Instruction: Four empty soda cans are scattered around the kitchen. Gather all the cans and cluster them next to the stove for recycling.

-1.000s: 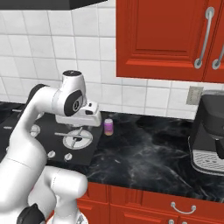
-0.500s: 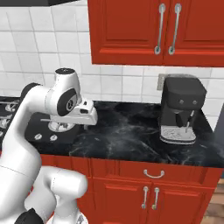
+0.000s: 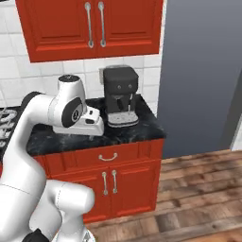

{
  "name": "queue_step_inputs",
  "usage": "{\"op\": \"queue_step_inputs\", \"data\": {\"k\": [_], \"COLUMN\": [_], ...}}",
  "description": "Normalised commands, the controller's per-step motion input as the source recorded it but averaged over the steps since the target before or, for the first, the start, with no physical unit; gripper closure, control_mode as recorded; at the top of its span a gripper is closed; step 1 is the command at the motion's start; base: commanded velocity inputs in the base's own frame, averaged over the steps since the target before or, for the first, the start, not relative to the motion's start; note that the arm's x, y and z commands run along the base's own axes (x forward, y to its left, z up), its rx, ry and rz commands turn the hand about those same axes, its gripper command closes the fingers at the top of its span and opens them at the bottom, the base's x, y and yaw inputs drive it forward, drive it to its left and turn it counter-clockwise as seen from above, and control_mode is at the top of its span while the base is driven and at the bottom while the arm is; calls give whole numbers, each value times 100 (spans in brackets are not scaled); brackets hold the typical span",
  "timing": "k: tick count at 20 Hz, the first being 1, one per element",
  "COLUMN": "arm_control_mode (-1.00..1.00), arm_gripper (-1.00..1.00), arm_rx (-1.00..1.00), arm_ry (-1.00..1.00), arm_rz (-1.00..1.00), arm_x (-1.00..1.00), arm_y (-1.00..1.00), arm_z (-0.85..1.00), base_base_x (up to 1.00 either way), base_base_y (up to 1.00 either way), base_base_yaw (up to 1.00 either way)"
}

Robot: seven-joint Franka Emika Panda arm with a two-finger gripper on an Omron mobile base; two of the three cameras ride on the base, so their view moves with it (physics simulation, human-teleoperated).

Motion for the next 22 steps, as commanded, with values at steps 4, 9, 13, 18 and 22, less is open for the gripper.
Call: {"op": "queue_step_inputs", "data": {"k": [4,9,13,18,22], "arm_control_mode": [100,100,100,100,100], "arm_gripper": [-100,-100,-100,-100,-100], "arm_rx": [0,0,0,0,0], "arm_ry": [0,0,0,0,0], "arm_rz": [0,0,0,0,0], "arm_x": [0,0,0,0,0], "arm_y": [0,0,0,0,0], "arm_z": [0,0,0,0,0], "base_base_x": [-2,-1,3,11,19], "base_base_y": [-24,-16,-31,-99,-87], "base_base_yaw": [-66,-70,-75,-59,-63]}}
